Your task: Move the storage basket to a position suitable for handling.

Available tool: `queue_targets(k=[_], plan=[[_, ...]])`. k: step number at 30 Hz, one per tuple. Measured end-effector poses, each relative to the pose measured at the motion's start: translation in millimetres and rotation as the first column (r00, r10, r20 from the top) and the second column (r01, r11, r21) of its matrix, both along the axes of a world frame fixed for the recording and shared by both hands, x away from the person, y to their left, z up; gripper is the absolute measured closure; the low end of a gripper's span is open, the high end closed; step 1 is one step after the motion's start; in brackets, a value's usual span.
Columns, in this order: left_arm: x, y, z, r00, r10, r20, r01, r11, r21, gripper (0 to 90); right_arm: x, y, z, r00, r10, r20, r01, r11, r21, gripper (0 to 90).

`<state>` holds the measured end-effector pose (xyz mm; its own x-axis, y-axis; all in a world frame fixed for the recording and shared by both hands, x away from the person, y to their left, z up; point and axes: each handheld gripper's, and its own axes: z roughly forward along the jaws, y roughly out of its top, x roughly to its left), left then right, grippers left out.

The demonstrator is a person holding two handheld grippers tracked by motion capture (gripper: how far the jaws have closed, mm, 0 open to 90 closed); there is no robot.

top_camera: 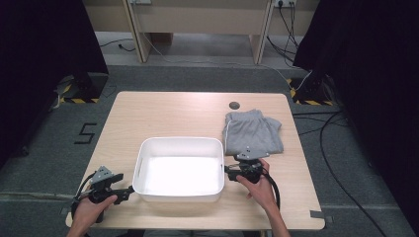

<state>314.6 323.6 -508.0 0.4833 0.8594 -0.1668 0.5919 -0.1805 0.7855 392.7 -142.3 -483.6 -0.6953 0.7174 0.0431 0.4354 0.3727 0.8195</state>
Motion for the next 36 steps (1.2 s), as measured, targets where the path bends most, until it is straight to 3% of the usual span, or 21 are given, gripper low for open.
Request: queue_targets(k=[3, 4, 7, 11, 13, 15, 19, 24, 29, 33, 36], plan=[[-0.2, -0.2, 0.6, 1.0000, -0.004, -0.001, 0.004, 1.0000, 0.004, 21.1, 5.1, 1.5, -1.8, 0.9999, -0.016, -0.002, 0.016, 1.000, 0.019, 35.3], [-0.8, -0.8, 0.9, 1.0000, -0.005, 0.003, 0.005, 1.0000, 0.008, 21.6, 7.2, 0.9, -2.6, 0.9996, -0.027, -0.004, 0.027, 0.999, 0.021, 30.9], [-1.9, -2.2, 2.1, 0.9999, -0.015, 0.000, 0.015, 0.9998, 0.011, 21.1, 4.1, -1.8, -2.6, 0.9988, -0.046, -0.017, 0.047, 0.998, 0.033, 28.6], [-7.6, -3.0, 3.6, 0.9996, -0.026, 0.008, 0.026, 0.9993, 0.026, 19.9, -12.2, -5.9, -1.3, 0.9991, -0.041, 0.006, 0.042, 0.997, -0.062, 26.7], [-14.7, -1.8, 3.0, 0.9991, -0.043, 0.004, 0.043, 0.9987, 0.028, 18.4, -24.3, -11.3, -2.9, 0.9996, -0.029, 0.002, 0.030, 0.996, -0.084, 26.7], [-22.0, -0.8, 2.3, 0.9990, -0.045, 0.003, 0.044, 0.9985, 0.031, 18.5, -36.0, -16.0, -5.6, 0.9999, 0.001, -0.014, -0.002, 0.998, -0.069, 26.7], [-33.7, -7.0, 3.8, 0.9966, -0.082, -0.001, 0.082, 0.9961, 0.031, 18.4, -60.4, -17.7, -10.2, 0.9955, 0.080, -0.051, -0.079, 0.997, 0.024, 25.4], [-40.0, -22.6, 7.0, 0.9914, -0.130, 0.011, 0.130, 0.9906, 0.043, 18.1, -74.3, -5.9, -10.9, 0.9906, 0.126, -0.054, -0.124, 0.991, 0.045, 23.5], [-41.5, -38.2, 7.4, 0.9855, -0.163, 0.049, 0.161, 0.9863, 0.037, 18.7, -76.0, 5.3, -8.3, 0.9881, 0.150, -0.035, -0.147, 0.988, 0.055, 22.2], [-34.8, -46.1, 8.4, 0.9811, -0.185, 0.057, 0.183, 0.9825, 0.034, 18.9, -71.1, 16.3, -8.0, 0.9798, 0.196, -0.041, -0.193, 0.979, 0.068, 21.8], [-28.8, -51.4, 8.7, 0.9828, -0.175, 0.060, 0.171, 0.9832, 0.064, 18.2, -64.9, 24.1, -9.0, 0.9819, 0.185, -0.039, -0.184, 0.982, 0.035, 17.8]])
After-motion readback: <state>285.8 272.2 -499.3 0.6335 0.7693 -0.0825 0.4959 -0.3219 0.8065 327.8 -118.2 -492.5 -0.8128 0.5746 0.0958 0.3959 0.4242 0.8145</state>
